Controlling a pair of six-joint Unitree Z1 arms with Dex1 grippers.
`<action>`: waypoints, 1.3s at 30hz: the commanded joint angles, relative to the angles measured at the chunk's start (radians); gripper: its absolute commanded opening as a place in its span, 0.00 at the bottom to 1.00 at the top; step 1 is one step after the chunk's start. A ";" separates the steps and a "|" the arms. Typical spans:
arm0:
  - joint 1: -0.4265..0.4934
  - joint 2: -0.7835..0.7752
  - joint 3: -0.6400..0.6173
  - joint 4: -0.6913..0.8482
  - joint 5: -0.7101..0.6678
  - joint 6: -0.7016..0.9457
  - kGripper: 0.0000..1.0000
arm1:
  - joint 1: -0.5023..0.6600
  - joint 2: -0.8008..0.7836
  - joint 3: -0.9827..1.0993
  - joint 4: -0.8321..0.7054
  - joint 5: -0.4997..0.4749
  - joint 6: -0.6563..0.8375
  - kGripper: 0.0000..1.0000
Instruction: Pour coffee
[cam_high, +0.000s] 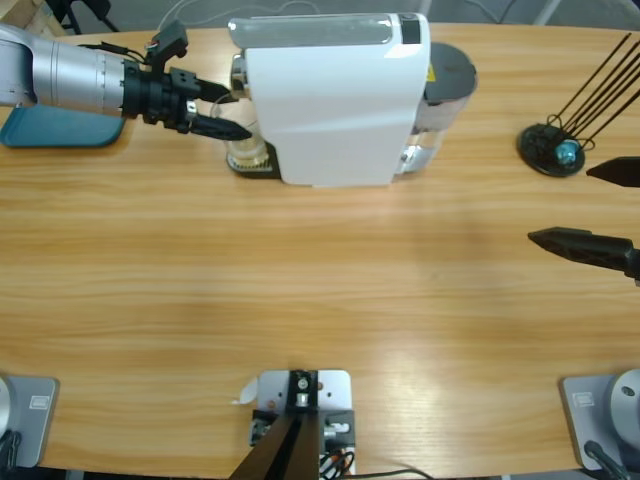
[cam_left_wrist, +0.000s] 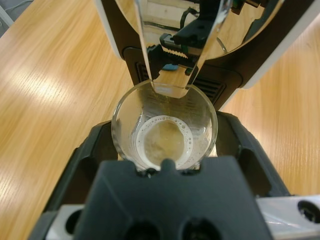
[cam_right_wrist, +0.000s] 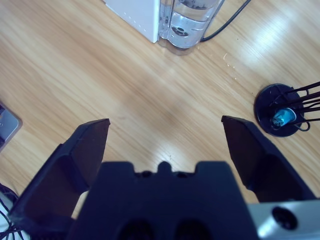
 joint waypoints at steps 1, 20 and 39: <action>0.006 0.036 0.018 -0.012 -0.015 -0.018 0.00 | 0.008 0.015 0.000 -0.003 0.001 -0.019 0.99; 0.197 -0.271 0.197 -0.010 0.106 -0.105 0.00 | 0.008 -0.003 0.006 -0.006 0.001 -0.019 0.99; 0.388 -0.211 0.206 -0.155 0.605 -0.408 0.00 | 0.008 0.004 0.004 -0.004 0.001 -0.019 0.98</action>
